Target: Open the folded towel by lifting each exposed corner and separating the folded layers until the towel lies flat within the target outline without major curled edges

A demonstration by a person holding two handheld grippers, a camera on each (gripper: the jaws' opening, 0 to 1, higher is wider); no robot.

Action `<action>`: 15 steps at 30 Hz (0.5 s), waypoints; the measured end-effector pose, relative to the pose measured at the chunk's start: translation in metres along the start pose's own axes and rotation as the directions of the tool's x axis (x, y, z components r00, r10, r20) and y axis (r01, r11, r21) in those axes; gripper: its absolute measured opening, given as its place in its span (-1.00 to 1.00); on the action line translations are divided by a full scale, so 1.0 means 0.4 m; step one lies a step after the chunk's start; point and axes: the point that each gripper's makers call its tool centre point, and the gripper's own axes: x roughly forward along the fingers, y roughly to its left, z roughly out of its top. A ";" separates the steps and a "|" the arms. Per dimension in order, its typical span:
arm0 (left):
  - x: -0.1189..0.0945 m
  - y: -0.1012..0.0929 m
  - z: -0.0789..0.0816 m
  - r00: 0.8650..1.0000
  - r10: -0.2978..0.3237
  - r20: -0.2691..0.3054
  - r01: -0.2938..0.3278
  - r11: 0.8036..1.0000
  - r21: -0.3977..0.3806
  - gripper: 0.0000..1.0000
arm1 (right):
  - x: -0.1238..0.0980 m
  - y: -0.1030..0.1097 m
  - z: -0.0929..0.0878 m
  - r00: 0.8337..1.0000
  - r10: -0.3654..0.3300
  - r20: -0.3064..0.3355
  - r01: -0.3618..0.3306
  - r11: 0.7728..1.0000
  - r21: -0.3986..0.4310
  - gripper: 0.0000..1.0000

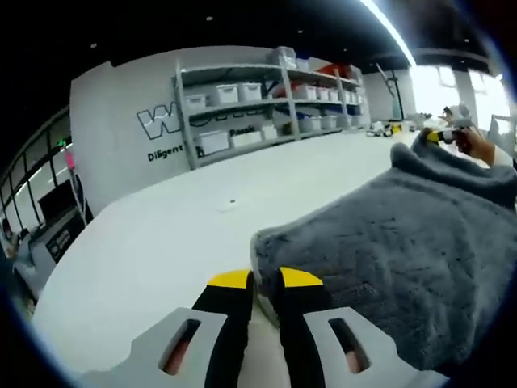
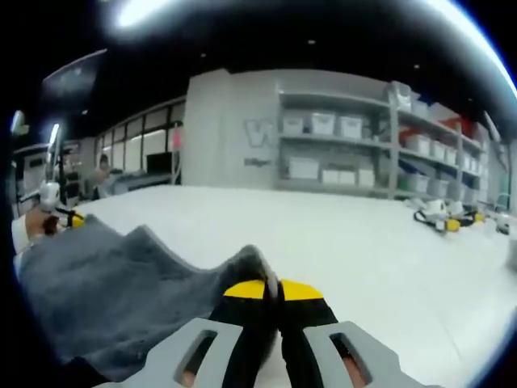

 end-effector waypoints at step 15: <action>-0.030 0.029 0.013 0.999 0.041 0.015 -0.041 0.998 -0.046 -0.96 | 0.057 -0.091 0.003 1.000 -0.013 0.000 0.013 1.000 0.000 -1.00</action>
